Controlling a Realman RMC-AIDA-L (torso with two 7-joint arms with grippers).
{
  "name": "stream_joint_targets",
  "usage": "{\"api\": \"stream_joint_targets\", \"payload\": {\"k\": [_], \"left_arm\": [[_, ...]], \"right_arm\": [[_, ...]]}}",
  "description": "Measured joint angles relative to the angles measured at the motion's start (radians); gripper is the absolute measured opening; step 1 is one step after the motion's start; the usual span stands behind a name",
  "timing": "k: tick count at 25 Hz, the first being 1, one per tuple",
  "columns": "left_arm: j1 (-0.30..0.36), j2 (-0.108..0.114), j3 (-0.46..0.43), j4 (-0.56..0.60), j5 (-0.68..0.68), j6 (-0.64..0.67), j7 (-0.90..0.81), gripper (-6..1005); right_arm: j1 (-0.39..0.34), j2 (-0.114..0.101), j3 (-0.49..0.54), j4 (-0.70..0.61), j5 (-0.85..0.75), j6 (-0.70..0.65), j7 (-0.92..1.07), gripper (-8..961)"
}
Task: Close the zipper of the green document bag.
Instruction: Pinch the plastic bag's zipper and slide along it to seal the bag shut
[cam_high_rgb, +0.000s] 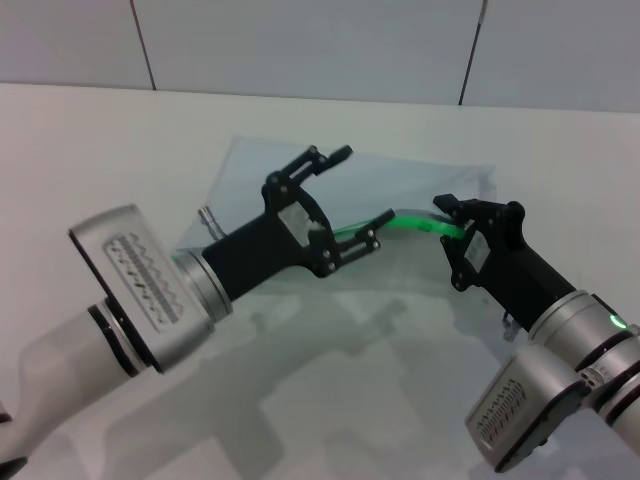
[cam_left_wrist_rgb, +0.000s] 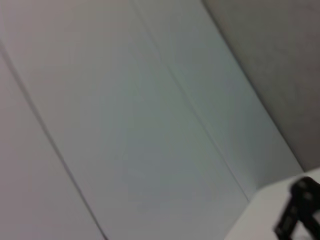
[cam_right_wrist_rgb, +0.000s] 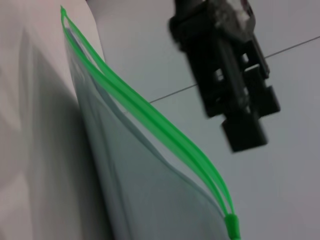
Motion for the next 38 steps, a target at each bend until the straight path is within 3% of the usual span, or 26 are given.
{"api": "stream_joint_targets", "payload": {"k": [15, 32, 38], "left_arm": [[-0.015, -0.004, 0.0, -0.048, 0.03, -0.074, 0.278, 782], [-0.011, -0.005, 0.002, -0.07, 0.03, -0.075, 0.438, 772], [-0.01, -0.005, -0.001, -0.084, 0.031, -0.075, 0.493, 558]], "right_arm": [[0.028, 0.0, -0.052, -0.023, -0.008, 0.001, 0.006, 68], [0.038, 0.0, -0.087, -0.024, -0.01, -0.009, 0.003, 78], [0.039, 0.0, -0.086, -0.023, -0.01, -0.009, 0.0, 82]]}}
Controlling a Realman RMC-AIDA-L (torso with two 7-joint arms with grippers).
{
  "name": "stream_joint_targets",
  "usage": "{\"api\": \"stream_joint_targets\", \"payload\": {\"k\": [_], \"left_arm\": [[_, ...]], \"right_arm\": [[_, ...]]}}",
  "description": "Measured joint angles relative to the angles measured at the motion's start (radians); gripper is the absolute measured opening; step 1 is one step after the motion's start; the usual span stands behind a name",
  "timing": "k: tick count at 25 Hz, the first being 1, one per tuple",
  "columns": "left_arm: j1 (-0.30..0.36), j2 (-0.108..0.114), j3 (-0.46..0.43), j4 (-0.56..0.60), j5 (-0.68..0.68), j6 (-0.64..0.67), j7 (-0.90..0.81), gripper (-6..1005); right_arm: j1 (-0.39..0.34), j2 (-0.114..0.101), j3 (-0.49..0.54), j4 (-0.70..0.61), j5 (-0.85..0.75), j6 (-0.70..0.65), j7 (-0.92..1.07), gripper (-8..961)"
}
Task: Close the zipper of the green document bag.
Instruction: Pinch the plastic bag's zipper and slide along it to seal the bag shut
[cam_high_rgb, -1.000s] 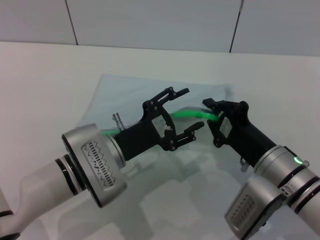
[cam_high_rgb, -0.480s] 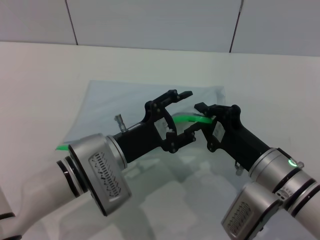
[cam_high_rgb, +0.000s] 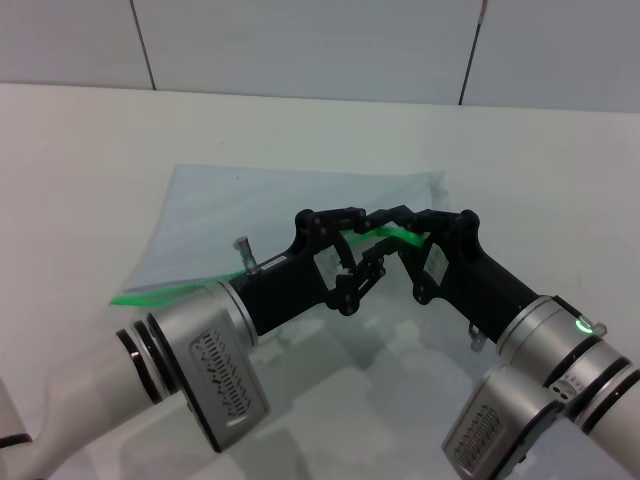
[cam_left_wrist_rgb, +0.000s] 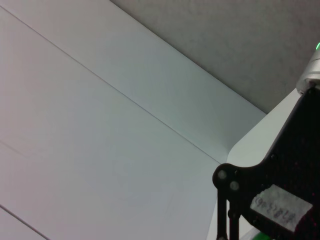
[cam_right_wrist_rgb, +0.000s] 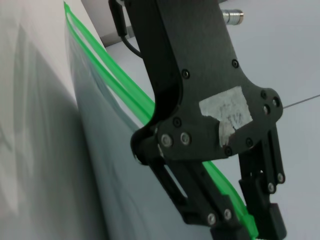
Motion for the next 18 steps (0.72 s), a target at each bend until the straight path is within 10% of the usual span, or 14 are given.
{"api": "stream_joint_targets", "payload": {"k": [2, 18], "left_arm": [[0.0, 0.0, 0.0, 0.0, 0.0, 0.0, 0.002, 311], [-0.004, 0.0, 0.006, -0.001, 0.0, -0.034, 0.02, 200]], "right_arm": [[0.001, 0.0, 0.0, 0.0, 0.0, 0.0, -0.002, 83], [0.002, -0.001, -0.014, 0.003, -0.021, 0.0, -0.008, 93]]}}
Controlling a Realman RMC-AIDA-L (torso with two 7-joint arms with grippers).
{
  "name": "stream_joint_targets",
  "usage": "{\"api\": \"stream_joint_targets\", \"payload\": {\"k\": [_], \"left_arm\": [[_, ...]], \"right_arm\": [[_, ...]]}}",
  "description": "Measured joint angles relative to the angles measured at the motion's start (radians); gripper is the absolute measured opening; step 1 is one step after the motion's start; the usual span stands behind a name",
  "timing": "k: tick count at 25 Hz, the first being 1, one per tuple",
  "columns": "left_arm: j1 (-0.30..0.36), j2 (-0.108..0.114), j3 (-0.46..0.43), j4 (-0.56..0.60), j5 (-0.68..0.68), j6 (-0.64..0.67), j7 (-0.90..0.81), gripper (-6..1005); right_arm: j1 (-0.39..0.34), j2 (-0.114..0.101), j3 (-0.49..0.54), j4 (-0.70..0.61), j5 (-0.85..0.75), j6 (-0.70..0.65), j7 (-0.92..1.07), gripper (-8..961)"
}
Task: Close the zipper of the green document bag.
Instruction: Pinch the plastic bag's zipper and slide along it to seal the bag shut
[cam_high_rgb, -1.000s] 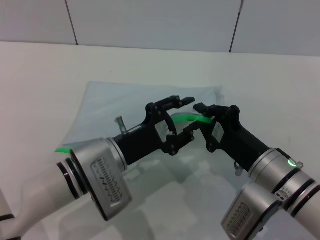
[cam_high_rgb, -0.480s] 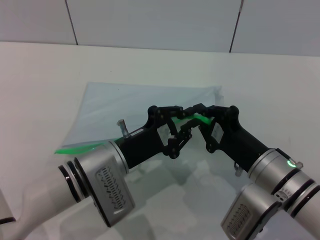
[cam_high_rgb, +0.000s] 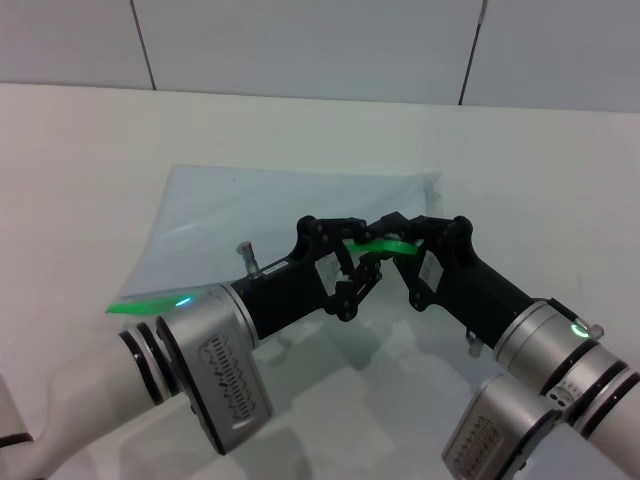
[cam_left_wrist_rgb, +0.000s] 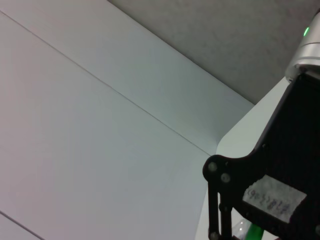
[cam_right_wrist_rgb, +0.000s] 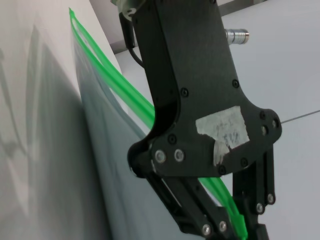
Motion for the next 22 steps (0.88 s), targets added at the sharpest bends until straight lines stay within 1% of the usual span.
{"api": "stream_joint_targets", "payload": {"k": [6, 13, 14, 22], "left_arm": [[0.002, 0.0, -0.001, -0.013, 0.0, -0.002, 0.047, 199], [0.003, -0.001, 0.0, -0.014, 0.0, -0.004, 0.074, 116], [0.003, -0.001, 0.0, -0.014, 0.0, -0.004, 0.075, 89], [0.004, -0.001, -0.005, -0.015, 0.001, -0.004, 0.092, 92]], "right_arm": [[0.0, 0.001, -0.001, 0.0, -0.004, 0.0, 0.0, 96], [0.0, 0.001, -0.002, 0.003, -0.005, 0.0, 0.0, 100], [0.0, 0.001, -0.002, 0.003, -0.006, 0.0, 0.0, 101], [0.0, 0.001, 0.0, 0.004, -0.006, 0.0, 0.0, 106]]}}
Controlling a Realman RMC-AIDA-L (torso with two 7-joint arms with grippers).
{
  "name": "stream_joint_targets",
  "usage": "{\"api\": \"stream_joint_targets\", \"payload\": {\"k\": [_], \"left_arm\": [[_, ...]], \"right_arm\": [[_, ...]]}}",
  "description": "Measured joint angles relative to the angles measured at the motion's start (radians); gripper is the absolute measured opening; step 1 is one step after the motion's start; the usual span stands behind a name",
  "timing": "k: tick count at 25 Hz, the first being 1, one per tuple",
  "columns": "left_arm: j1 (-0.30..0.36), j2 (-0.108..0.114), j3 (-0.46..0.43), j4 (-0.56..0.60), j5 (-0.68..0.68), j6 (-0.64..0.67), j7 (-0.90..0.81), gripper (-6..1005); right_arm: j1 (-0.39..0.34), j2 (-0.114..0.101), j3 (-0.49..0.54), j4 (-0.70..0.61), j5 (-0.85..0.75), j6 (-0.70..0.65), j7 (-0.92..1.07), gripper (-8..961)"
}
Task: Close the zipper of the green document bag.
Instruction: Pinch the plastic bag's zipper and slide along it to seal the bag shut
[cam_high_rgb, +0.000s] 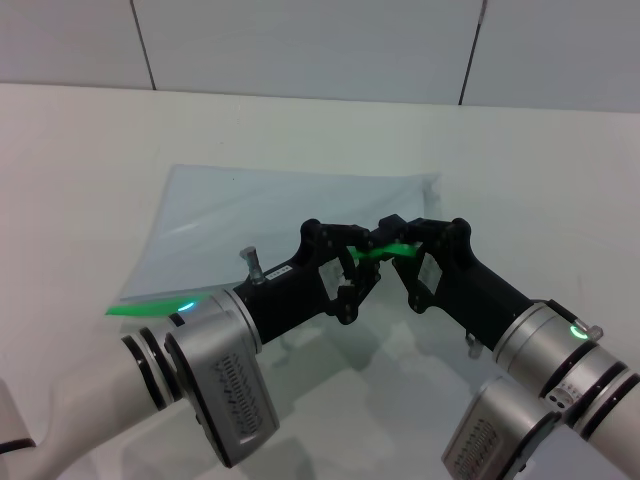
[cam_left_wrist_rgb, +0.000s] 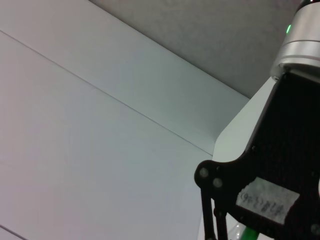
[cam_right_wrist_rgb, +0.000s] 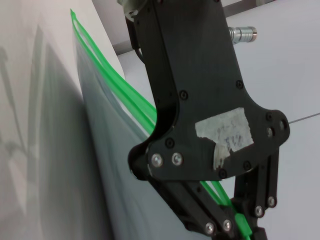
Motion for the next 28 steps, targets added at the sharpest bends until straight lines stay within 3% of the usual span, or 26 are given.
{"api": "stream_joint_targets", "payload": {"k": [28], "left_arm": [[0.01, 0.0, -0.031, -0.009, -0.011, -0.01, 0.028, 83]], "right_arm": [[-0.014, 0.0, 0.052, 0.051, 0.012, -0.035, 0.017, 122]]}}
